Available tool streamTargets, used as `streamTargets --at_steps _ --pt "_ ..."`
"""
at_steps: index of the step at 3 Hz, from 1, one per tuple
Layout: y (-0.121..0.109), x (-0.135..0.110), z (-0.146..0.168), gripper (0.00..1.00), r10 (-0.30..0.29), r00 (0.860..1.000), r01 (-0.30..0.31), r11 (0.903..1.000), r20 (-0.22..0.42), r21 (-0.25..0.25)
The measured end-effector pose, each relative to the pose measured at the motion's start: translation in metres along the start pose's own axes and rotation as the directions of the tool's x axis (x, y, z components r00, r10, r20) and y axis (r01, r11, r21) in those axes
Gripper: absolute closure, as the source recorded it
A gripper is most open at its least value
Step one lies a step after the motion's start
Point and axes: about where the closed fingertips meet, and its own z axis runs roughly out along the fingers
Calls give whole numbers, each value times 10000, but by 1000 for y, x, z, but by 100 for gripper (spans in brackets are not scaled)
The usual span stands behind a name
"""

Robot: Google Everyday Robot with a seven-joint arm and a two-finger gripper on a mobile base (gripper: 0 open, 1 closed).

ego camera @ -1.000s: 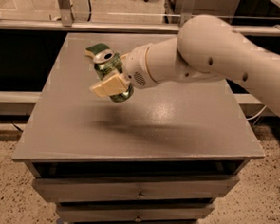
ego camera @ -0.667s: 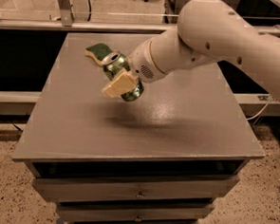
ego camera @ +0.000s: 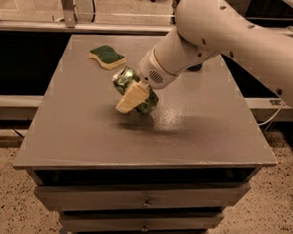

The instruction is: Knock green can over

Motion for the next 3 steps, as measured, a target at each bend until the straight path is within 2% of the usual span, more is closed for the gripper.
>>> streamTargets --at_steps 1,2,3 --pt "5 0 7 31 -111 9995 103 9996 -289 -261" --pt "8 -3 10 7 -217 9992 205 9992 -338 -351" --pt "14 -12 12 0 -435 9988 422 9977 -240 -523"
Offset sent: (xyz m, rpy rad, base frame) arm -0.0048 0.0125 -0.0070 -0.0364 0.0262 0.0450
